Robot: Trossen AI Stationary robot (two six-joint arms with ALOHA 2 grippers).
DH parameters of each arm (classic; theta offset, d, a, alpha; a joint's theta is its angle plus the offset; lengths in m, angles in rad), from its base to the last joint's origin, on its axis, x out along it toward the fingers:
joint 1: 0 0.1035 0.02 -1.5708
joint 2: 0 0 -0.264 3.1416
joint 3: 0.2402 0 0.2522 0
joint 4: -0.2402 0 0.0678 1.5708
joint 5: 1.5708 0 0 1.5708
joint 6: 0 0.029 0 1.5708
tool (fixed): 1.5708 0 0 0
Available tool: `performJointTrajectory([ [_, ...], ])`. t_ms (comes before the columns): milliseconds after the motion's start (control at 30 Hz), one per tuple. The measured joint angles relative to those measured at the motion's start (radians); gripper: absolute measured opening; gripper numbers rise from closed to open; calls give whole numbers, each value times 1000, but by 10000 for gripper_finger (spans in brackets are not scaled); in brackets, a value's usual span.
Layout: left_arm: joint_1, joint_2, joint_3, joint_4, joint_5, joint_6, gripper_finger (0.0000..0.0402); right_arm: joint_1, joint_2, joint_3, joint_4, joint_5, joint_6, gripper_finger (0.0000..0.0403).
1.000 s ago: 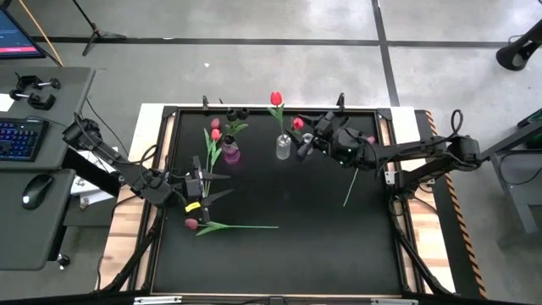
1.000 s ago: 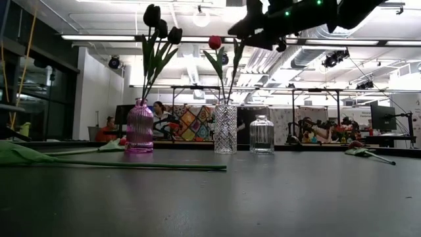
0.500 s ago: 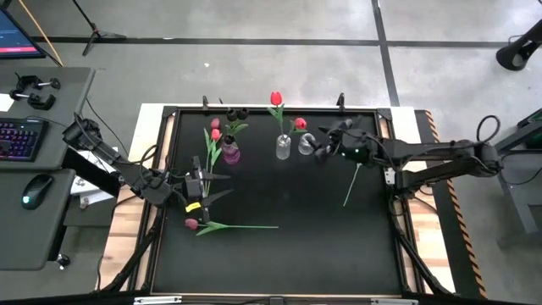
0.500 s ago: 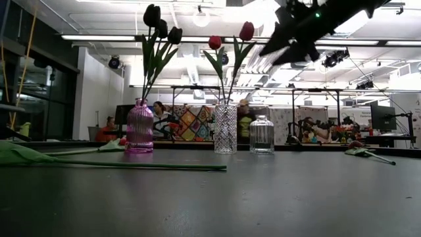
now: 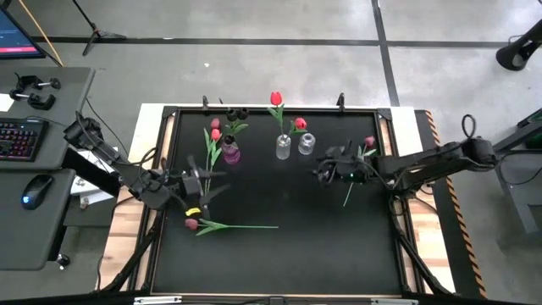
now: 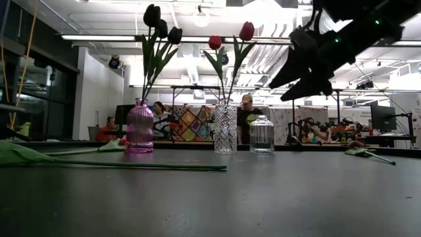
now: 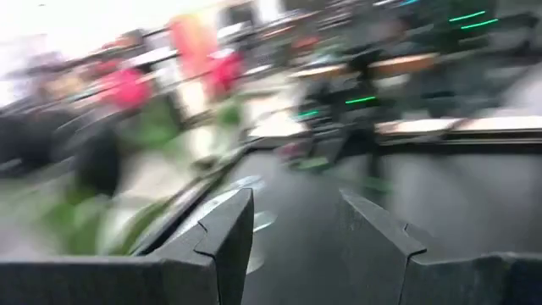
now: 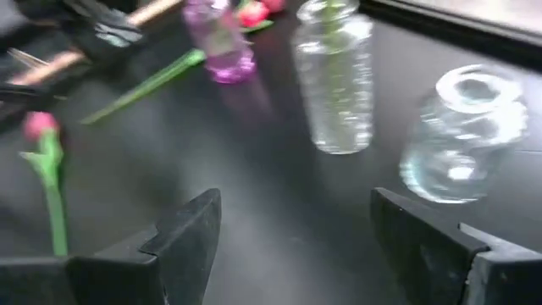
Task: Sort flowers into vase by color
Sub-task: Put the pink flower into the left transparent vase
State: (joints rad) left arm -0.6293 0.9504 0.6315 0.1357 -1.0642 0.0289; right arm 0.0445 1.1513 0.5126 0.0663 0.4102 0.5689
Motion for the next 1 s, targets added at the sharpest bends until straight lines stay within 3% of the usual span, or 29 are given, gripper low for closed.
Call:
performJointTrajectory([
  [100,7,0,0,-141,-181,-138,156,44,24,-56,131,6,7,288],
  [167,29,-2,0,-198,-201,-227,156,65,39,-78,186,19,11,288],
  [267,97,-8,0,-249,-94,-341,156,87,60,-82,203,60,37,288],
  [433,251,16,0,-445,220,-561,156,103,95,-84,237,95,35,288],
  [667,363,177,0,-647,529,-716,156,102,128,-84,260,96,28,288],
  [867,438,328,-1,-861,535,-886,156,102,161,-84,284,98,26,288],
  [1000,504,401,-14,-864,493,-925,156,102,186,-84,296,97,26,288],
])
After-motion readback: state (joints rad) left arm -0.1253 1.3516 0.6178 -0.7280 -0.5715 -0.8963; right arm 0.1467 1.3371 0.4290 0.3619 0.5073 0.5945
